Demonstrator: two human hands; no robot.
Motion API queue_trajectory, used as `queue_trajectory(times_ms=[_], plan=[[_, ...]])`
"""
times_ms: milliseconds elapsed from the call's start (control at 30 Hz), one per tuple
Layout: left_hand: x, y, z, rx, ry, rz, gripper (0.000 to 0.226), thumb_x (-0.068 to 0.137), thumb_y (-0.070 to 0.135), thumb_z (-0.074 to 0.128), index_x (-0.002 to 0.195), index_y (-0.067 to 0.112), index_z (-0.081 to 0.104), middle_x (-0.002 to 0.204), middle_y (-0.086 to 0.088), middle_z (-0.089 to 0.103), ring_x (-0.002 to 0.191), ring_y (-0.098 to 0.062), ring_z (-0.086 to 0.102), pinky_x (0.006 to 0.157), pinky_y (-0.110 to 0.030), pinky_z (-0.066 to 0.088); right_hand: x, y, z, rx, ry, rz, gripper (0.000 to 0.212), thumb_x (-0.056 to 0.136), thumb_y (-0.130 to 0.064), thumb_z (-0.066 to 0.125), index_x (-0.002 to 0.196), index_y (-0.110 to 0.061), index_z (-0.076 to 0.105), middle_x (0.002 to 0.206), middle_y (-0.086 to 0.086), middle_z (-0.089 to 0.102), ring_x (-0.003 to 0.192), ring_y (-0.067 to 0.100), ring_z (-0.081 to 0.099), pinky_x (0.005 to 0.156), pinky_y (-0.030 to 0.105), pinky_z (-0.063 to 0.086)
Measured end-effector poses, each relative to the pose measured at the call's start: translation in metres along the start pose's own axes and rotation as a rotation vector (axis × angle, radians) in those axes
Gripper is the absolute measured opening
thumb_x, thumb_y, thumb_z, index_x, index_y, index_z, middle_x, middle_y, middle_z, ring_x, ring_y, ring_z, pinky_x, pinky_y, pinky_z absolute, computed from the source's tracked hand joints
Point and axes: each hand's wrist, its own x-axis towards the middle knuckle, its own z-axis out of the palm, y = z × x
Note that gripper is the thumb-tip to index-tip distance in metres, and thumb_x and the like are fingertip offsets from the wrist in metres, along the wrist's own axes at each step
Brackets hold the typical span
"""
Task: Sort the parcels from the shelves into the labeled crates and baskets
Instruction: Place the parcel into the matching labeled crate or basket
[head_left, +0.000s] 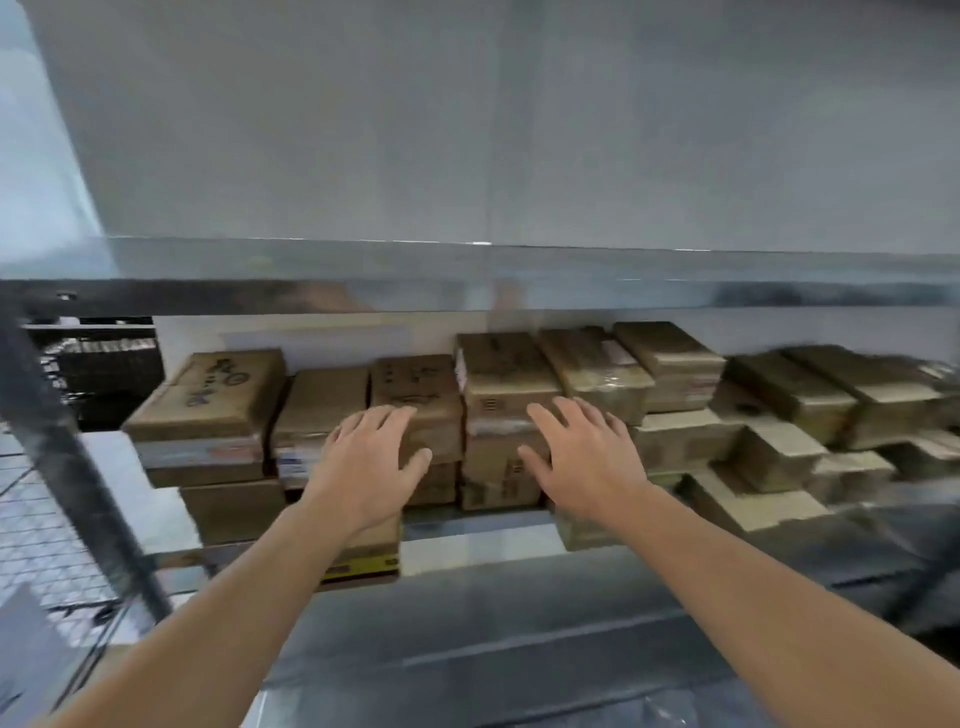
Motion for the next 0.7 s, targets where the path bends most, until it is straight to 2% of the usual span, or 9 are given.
queue_trajectory(times_ms=[233, 333, 567, 700], plan=[[0.015, 0.072, 0.036, -0.057, -0.049, 0.028, 0.059, 0.097, 0.049, 0.046, 0.148, 0.024, 0.035, 0.151, 0.001, 0.039, 0.139, -0.021, 0.033, 0.113, -0.041, 0.029, -0.038, 0.075, 0.013, 0.027, 0.046, 0.086, 0.051, 0.102, -0.056, 0.037, 0.147, -0.031, 0.039, 0.149, -0.002, 0.045, 0.143, 0.022, 0.037, 0.114, 0.047, 0.035], [0.014, 0.084, 0.045, -0.043, -0.070, 0.031, 0.059, 0.097, 0.048, 0.046, 0.149, 0.024, 0.034, 0.151, 0.001, 0.038, 0.140, -0.021, 0.032, 0.113, -0.041, 0.028, -0.046, 0.086, 0.025, 0.053, -0.001, 0.107, 0.051, 0.103, -0.056, 0.037, 0.147, -0.030, 0.038, 0.148, -0.002, 0.044, 0.144, 0.022, 0.034, 0.114, 0.047, 0.033], [0.014, 0.081, 0.050, -0.025, -0.074, 0.026, 0.057, 0.095, 0.046, 0.049, 0.147, 0.024, 0.038, 0.147, -0.001, 0.044, 0.137, -0.023, 0.036, 0.112, -0.042, 0.032, -0.045, 0.082, 0.044, 0.117, -0.042, 0.104, 0.049, 0.103, -0.053, 0.038, 0.147, -0.029, 0.038, 0.144, -0.001, 0.047, 0.142, 0.025, 0.038, 0.111, 0.048, 0.038], [0.008, 0.062, 0.049, -0.031, -0.074, -0.018, 0.057, 0.095, 0.045, 0.049, 0.146, 0.023, 0.038, 0.147, -0.001, 0.044, 0.137, -0.024, 0.036, 0.113, -0.043, 0.033, -0.037, 0.068, 0.051, 0.126, -0.039, 0.066, 0.052, 0.104, -0.052, 0.039, 0.149, -0.027, 0.037, 0.147, 0.000, 0.043, 0.144, 0.024, 0.034, 0.114, 0.046, 0.035]])
